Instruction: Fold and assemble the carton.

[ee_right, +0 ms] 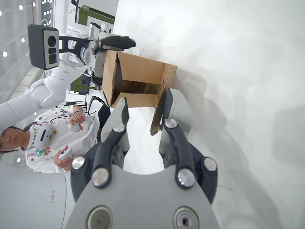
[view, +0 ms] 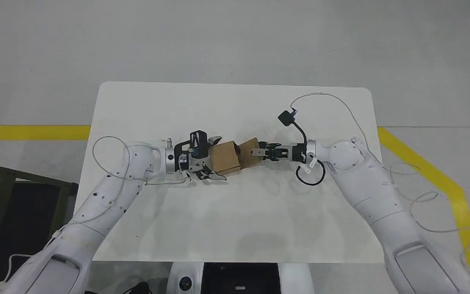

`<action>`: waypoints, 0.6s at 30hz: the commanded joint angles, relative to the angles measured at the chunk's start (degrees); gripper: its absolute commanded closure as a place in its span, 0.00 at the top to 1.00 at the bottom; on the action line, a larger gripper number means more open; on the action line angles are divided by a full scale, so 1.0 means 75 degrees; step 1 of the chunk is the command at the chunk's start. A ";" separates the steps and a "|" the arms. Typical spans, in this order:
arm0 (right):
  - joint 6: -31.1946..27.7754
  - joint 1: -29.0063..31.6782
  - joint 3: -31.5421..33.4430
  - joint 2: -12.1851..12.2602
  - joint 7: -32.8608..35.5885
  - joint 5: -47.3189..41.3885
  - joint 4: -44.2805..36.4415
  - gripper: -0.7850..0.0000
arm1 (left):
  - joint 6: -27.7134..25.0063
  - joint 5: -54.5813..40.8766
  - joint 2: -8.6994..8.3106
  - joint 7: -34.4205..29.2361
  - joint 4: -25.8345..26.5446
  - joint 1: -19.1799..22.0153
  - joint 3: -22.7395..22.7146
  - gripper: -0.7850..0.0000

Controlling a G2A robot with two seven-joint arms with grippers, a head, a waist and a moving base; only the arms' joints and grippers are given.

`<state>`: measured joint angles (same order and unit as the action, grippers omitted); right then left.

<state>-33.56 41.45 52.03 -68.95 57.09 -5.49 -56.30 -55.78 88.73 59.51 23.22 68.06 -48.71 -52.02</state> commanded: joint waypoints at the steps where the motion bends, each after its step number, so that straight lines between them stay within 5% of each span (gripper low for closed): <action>1: -0.0079 -0.0025 -0.0039 -0.0035 0.0000 -0.0171 0.0019 0.36 | -0.0010 0.0007 -0.0004 0.0002 -0.0007 -0.0003 -0.0010 1.00; 18: -0.0374 -0.0203 -0.0448 -0.0294 0.0031 -0.0763 0.0161 0.33 | -0.0087 0.0071 -0.0015 0.0027 0.0005 -0.0022 -0.0019 1.00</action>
<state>-36.30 39.83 48.79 -71.04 57.48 -10.84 -55.50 -56.37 89.22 59.41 23.39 68.09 -48.87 -52.16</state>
